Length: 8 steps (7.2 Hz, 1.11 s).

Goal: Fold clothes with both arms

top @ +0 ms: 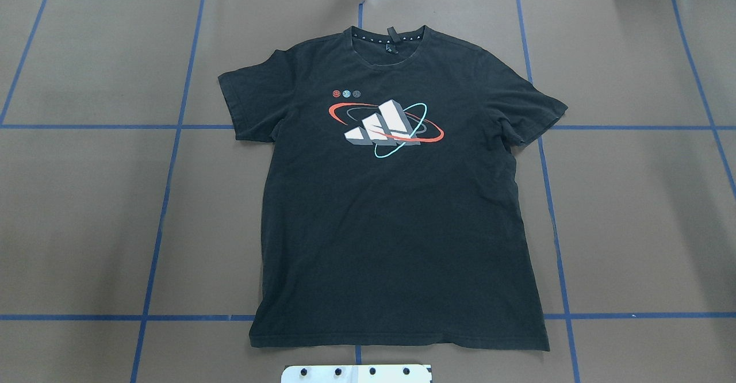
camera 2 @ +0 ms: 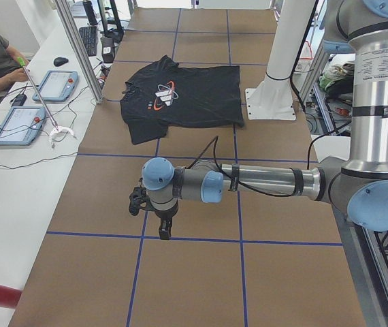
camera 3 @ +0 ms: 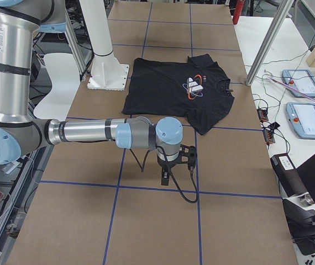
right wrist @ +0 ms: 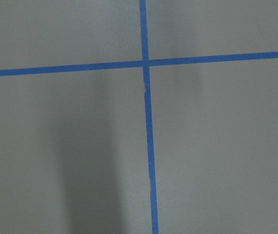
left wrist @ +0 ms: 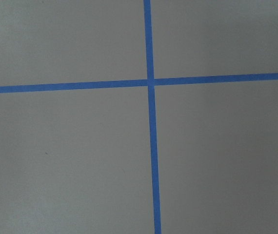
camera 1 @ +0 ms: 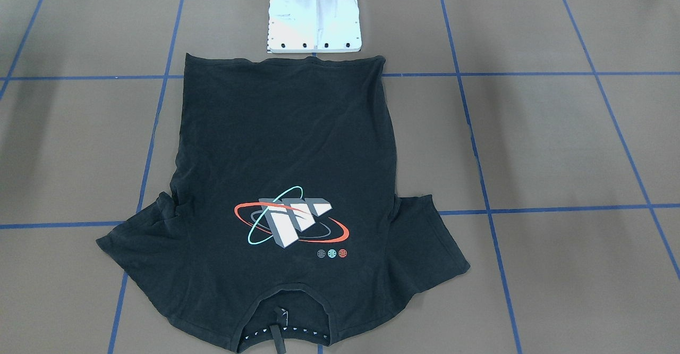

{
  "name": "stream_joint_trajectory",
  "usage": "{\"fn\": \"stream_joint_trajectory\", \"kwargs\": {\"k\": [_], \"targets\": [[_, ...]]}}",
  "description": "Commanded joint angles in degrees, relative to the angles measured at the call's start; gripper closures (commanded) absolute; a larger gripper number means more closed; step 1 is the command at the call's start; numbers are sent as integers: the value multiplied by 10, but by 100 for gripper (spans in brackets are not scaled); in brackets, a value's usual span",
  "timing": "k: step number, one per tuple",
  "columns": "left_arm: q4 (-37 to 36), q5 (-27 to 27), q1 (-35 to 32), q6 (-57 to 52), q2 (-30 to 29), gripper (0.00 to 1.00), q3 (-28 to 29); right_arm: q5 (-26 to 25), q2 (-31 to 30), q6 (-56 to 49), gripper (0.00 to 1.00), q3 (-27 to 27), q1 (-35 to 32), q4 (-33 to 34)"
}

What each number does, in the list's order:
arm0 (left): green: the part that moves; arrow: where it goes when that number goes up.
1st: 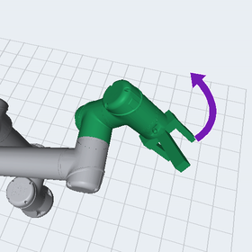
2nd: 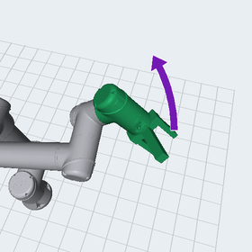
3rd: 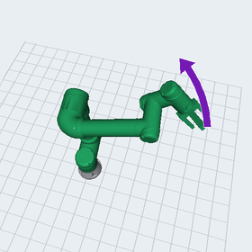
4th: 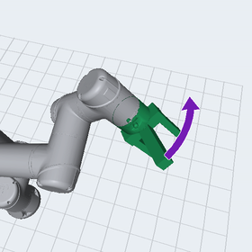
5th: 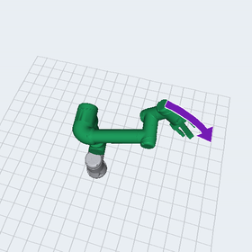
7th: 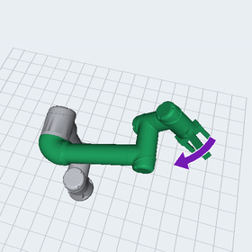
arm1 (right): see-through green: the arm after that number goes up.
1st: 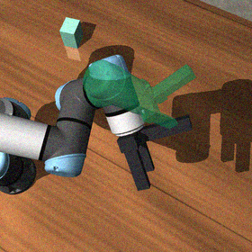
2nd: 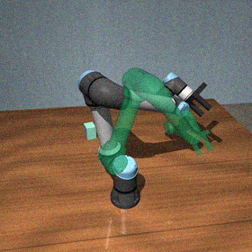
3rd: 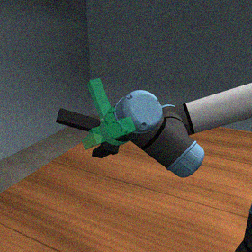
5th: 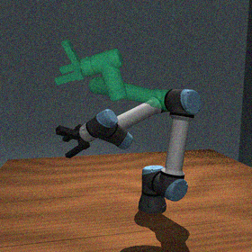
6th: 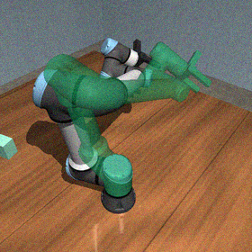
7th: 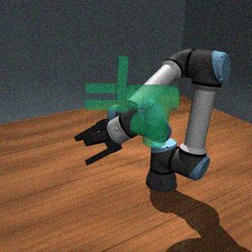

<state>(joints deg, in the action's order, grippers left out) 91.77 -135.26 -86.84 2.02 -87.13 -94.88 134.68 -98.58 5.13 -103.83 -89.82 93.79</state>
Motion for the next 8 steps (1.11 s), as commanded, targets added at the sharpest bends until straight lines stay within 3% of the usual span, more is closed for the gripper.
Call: {"fn": "stream_joint_trajectory", "kwargs": {"k": [1, 4, 6, 8], "targets": [[1, -1, 0, -1, 2, 0, 0, 2, 1, 1, 0, -1, 0, 1], [5, 0, 0, 5, -15, 0, -7, 27, 10, 9, 0, -8, 1, -1], [5, 1, 1, 6, -77, 0, 1, 41, 39, 11, 0, -7, 1, -2], [9, 1, 2, 39, -147, 0, 8, 86, 67, 13, 0, -10, 2, -2]]}}
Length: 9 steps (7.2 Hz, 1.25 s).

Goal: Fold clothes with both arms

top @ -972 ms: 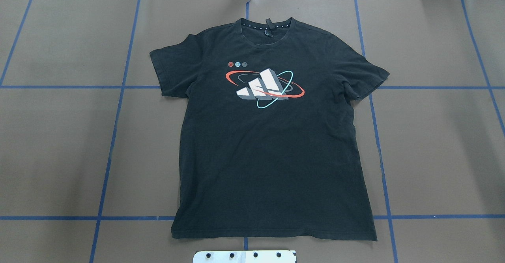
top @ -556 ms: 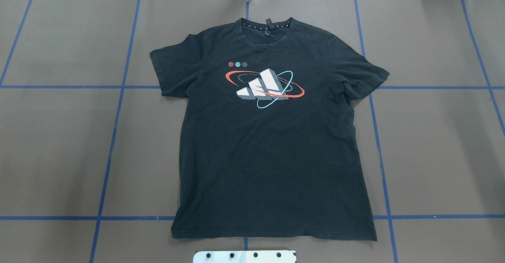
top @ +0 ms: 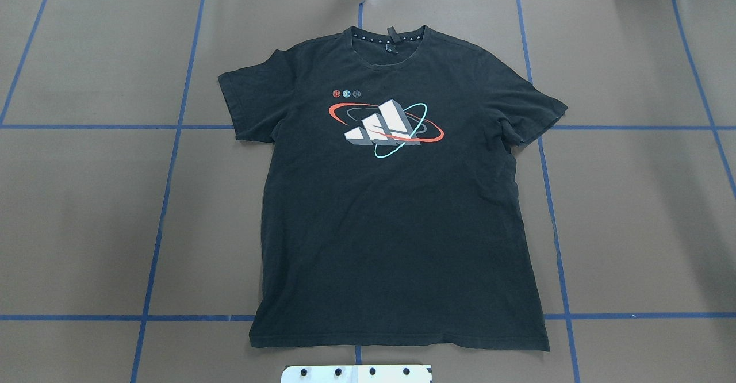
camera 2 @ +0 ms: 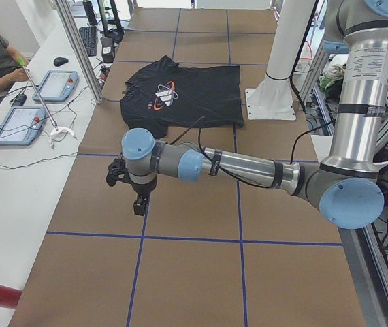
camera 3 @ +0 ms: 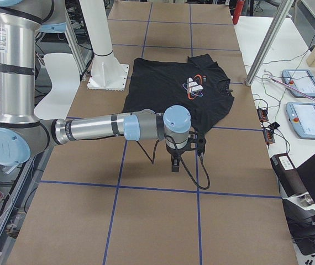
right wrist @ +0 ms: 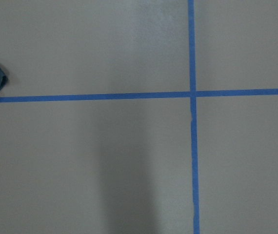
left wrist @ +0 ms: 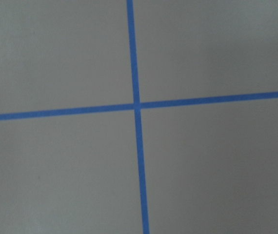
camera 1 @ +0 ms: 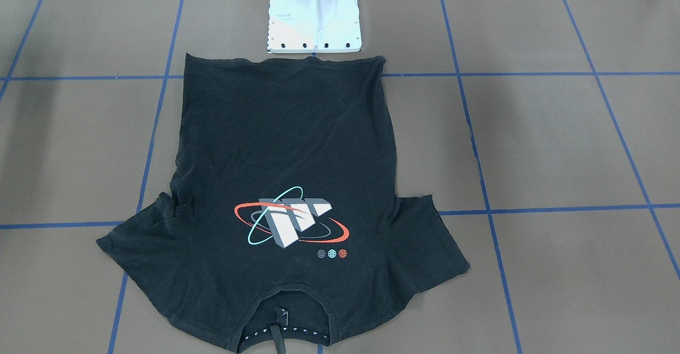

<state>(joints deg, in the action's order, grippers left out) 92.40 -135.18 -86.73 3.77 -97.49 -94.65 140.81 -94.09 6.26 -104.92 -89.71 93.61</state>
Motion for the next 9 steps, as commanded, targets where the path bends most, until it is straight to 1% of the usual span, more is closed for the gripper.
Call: {"fn": "stream_joint_trajectory", "kwargs": {"k": [1, 2, 3, 4, 5, 6, 7, 8, 9], "targets": [[22, 2, 20, 34, -72, 0, 21, 25, 60, 2, 0, 18, 6, 0], [89, 3, 47, 37, -81, 0, 45, 26, 82, 4, 0, 45, 14, 1], [146, 3, 57, 74, -82, 0, 71, 27, 92, 0, 0, 59, 26, -18], [200, 5, 72, 86, -93, 0, 92, 27, 97, 3, 0, 101, 35, -117], [211, 4, 74, 94, -128, 0, 119, 26, 109, 16, 0, 160, 55, -206], [217, 4, 74, 104, -138, 0, 126, 24, 156, 33, 0, 217, 82, -245], [231, 4, 75, 133, -153, 0, 133, 24, 199, 57, 0, 253, 93, -258], [252, 4, 75, 157, -154, 0, 132, 19, 219, 93, 1, 253, 122, -262], [282, 5, 84, 193, -152, 0, 140, -9, 231, 128, 1, 254, 151, -290]]}}
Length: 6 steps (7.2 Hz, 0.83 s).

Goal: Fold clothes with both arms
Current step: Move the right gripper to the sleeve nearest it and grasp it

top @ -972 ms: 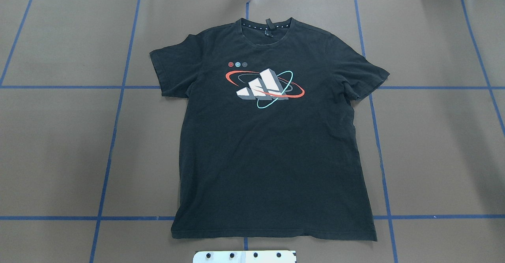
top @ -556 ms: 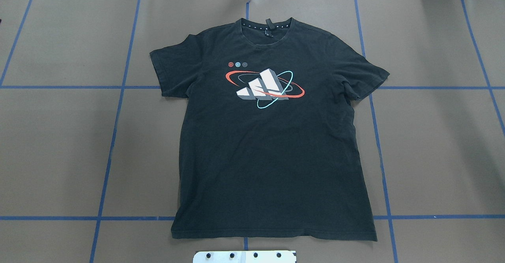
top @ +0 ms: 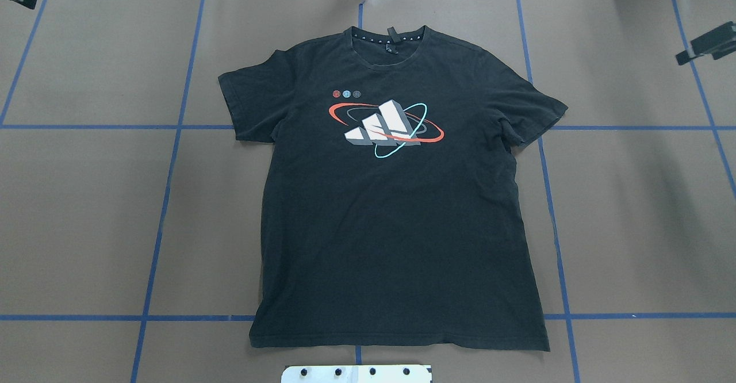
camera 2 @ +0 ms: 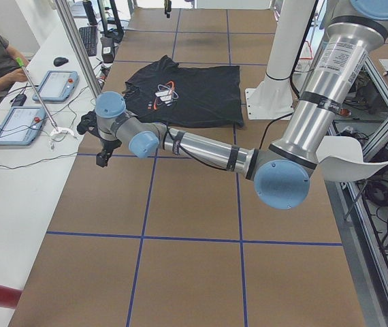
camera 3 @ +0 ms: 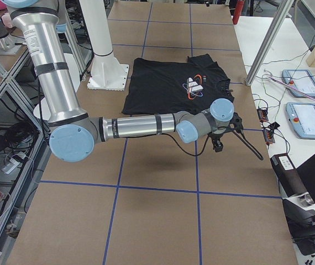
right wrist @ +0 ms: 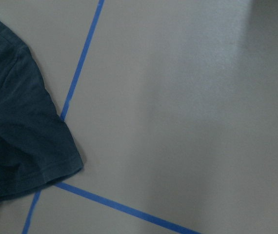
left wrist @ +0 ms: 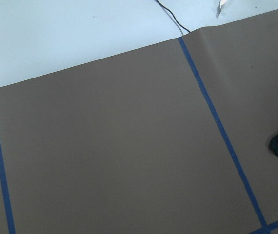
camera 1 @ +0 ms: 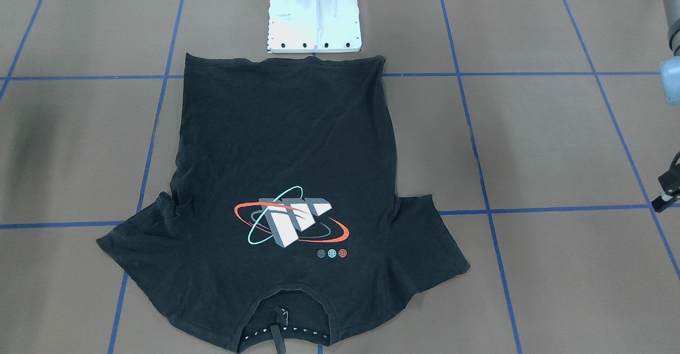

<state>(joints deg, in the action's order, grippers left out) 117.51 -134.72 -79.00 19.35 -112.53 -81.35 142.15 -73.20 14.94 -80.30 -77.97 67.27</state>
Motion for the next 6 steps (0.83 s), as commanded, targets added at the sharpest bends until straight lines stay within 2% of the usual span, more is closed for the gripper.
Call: {"fn": "stream_joint_trajectory", "kwargs": {"k": [1, 2, 3, 5, 6], "targets": [[72, 12, 16, 79, -2, 0, 26, -79, 26, 129, 1, 9, 66, -77], [120, 23, 21, 118, -2, 0, 46, -124, 31, 209, 1, 19, 92, -136], [157, 23, 28, 153, -2, 0, 57, -145, 38, 251, 1, 46, 119, -192], [173, 23, 30, 168, -2, 0, 59, -184, 57, 253, 1, 122, 165, -274], [173, 23, 31, 178, -2, 0, 58, -187, 60, 263, 2, 125, 179, -281]]}}
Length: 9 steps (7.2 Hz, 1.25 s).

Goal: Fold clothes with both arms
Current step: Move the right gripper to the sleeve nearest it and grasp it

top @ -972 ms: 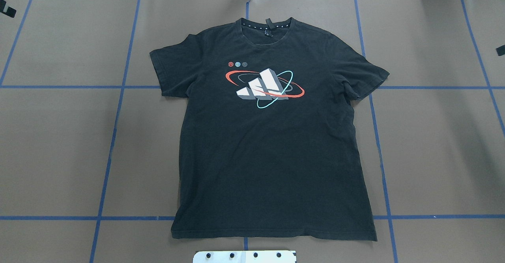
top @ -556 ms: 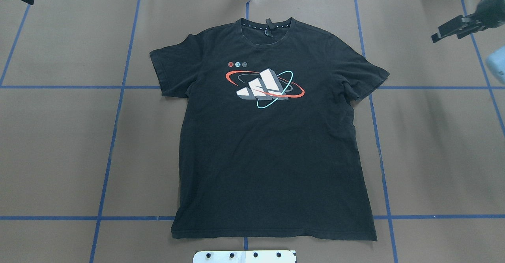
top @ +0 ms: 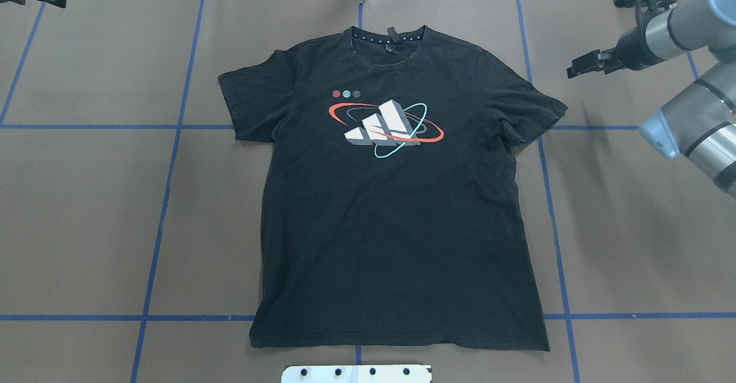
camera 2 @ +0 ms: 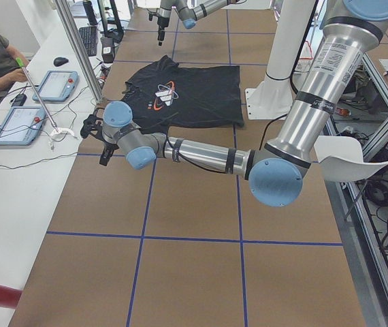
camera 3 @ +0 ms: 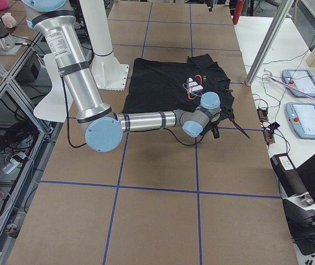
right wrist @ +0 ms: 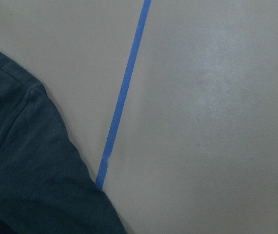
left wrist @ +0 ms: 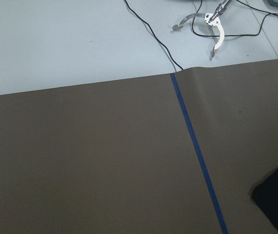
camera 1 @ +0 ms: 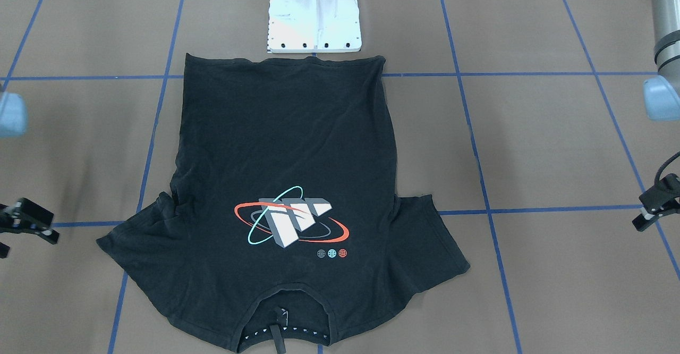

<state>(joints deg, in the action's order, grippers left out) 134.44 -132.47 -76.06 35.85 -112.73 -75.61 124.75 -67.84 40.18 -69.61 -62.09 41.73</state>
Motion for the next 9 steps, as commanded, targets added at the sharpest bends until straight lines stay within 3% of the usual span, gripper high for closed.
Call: {"fn": "stream_joint_trajectory", "kwargs": {"k": [1, 6, 9], "targets": [[4, 0, 1, 23, -1, 0, -1, -13, 7, 14, 5, 20, 33, -26], [4, -1, 3, 27, -2, 0, -6, -12, 4, 12, 14, 30, 47, -26], [3, -1, 3, 27, -7, 0, -5, -12, 6, 17, 25, 32, 52, -24]]}}
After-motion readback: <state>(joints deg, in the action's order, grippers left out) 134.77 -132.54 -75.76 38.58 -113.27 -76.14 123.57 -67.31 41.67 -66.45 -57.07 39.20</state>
